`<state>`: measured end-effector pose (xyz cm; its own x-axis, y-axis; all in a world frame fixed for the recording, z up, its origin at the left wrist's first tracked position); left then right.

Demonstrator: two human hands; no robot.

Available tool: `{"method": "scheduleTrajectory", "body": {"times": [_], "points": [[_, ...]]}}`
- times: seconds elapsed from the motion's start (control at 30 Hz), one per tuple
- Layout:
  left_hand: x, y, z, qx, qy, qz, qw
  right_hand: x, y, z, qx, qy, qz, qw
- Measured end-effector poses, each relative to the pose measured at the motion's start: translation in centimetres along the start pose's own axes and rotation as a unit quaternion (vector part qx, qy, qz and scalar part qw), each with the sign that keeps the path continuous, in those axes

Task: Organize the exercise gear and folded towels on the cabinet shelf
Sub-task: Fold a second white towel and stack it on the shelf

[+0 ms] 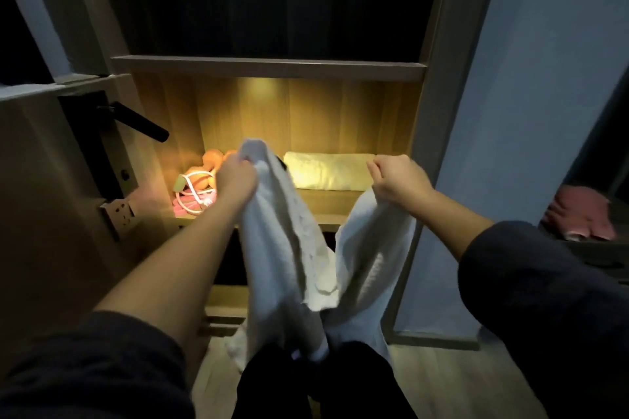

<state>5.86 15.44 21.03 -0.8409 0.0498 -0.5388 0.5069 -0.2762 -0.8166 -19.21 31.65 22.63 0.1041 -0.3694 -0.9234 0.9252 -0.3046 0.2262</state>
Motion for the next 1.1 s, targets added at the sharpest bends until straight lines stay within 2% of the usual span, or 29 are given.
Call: {"method": "scheduleTrajectory", "body": {"times": [0.1, 0.2, 0.33, 0.43, 0.57, 0.67, 0.7, 0.77, 0.8, 0.87, 0.97, 1.03, 1.1], "points": [[-4.8, 3.0, 1.2, -0.034, -0.075, 0.074, 0.994, 1.0, -3.9, -1.4, -0.026, 0.062, -0.137, 0.988], [-8.9, 5.6, 1.7, -0.09, -0.129, 0.101, 0.982, 1.5, -6.6, -2.4, -0.035, 0.093, -0.157, 0.983], [-13.1, 8.7, 1.9, -0.139, -0.166, 0.12, 0.969, 1.8, -10.5, -3.1, 0.038, 0.123, -0.082, 0.988], [-13.9, 9.6, 1.7, -0.142, -0.171, 0.128, 0.967, 1.7, -11.9, -2.8, 0.096, 0.127, 0.036, 0.987], [-12.4, 8.9, 1.0, -0.127, -0.164, 0.137, 0.969, 1.9, -9.8, -1.7, 0.088, 0.144, 0.13, 0.977], [-10.7, 8.4, 0.8, -0.141, -0.146, 0.125, 0.971, 2.5, -7.2, -1.5, 0.083, 0.166, 0.266, 0.946], [-10.1, 7.9, 0.8, -0.134, -0.132, 0.12, 0.975, 2.5, -6.3, -1.4, 0.084, 0.167, 0.304, 0.934], [-8.1, 5.8, 0.7, -0.068, -0.09, 0.128, 0.985, 2.5, -4.2, -1.0, 0.08, 0.164, 0.343, 0.921], [-6.7, 4.4, 0.3, -0.02, -0.051, 0.133, 0.99, 2.4, -3.1, -0.7, 0.071, 0.16, 0.355, 0.918], [-2.8, 1.5, -0.9, 0.057, 0.073, 0.1, 0.991, 2.3, -0.7, 0.1, 0.058, 0.155, 0.38, 0.91], [3.3, -1.8, -4.2, 0.121, 0.277, 0.084, 0.949, 2.3, 2.2, 1.2, 0.056, 0.161, 0.389, 0.905], [6.1, -3.1, -6.1, 0.157, 0.346, 0.113, 0.918, 2.2, 3.6, 1.6, 0.06, 0.165, 0.393, 0.903], [8.0, -3.7, -7.2, 0.174, 0.377, 0.094, 0.905, 2.0, 4.8, 1.8, 0.063, 0.166, 0.403, 0.898]]}}
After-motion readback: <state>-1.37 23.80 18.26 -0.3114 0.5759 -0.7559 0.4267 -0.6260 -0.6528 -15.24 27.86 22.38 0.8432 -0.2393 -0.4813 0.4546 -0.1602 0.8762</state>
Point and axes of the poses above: each hand's wrist, its own z-axis towards the middle knuckle, its own x-axis out of the palm, y = z × x, the point moved 8 cm from there along z, towards the middle knuckle, and after that the axes turned 6 degrees about y, right-handed, at the moved point
